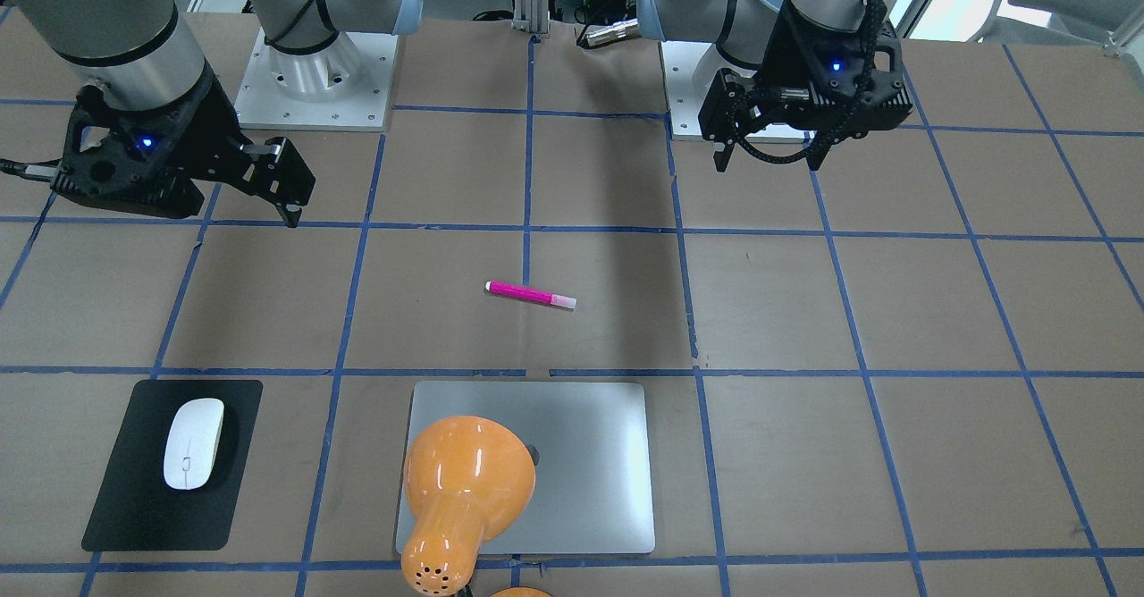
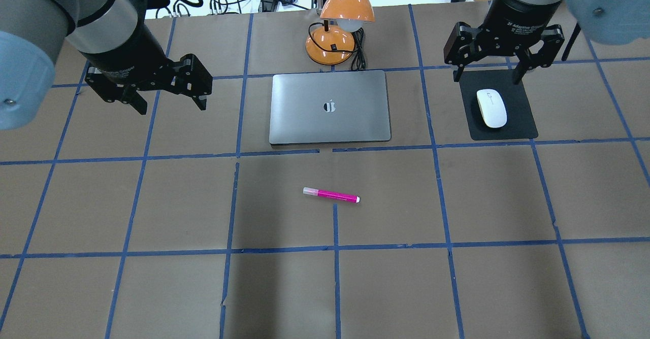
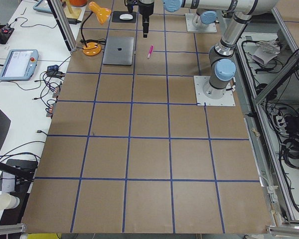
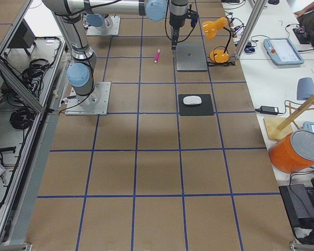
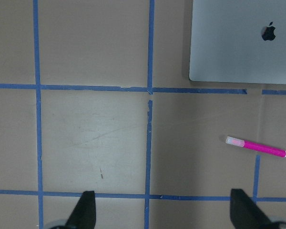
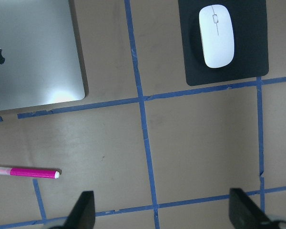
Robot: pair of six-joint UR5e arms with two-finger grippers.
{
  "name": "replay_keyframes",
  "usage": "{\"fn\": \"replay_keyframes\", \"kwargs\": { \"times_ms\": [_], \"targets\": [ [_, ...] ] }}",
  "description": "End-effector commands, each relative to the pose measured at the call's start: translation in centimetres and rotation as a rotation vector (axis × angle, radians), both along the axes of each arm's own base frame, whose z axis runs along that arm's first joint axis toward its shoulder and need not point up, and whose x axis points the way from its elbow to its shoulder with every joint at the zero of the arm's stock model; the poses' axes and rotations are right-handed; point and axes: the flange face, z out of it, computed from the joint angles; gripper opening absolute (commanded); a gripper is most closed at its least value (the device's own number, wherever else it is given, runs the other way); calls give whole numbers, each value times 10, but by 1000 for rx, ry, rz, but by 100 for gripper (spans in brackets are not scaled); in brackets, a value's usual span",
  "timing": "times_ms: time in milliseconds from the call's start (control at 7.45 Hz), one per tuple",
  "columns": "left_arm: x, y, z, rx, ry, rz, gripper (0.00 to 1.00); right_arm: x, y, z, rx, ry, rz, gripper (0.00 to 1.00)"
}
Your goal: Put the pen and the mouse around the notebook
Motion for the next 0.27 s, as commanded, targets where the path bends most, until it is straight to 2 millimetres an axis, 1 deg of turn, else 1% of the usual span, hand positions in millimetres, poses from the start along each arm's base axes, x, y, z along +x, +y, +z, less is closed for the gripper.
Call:
{"fn": "replay_keyframes", "kwargs": {
  "times_ms": [0, 134],
  "targets": [
    [0, 2, 1, 0, 0, -1, 100, -8, -2, -4, 9, 44, -4, 100],
    [1, 0, 2, -3, 2, 2, 100, -8, -3, -6, 14, 52, -1, 100]
  ]
}}
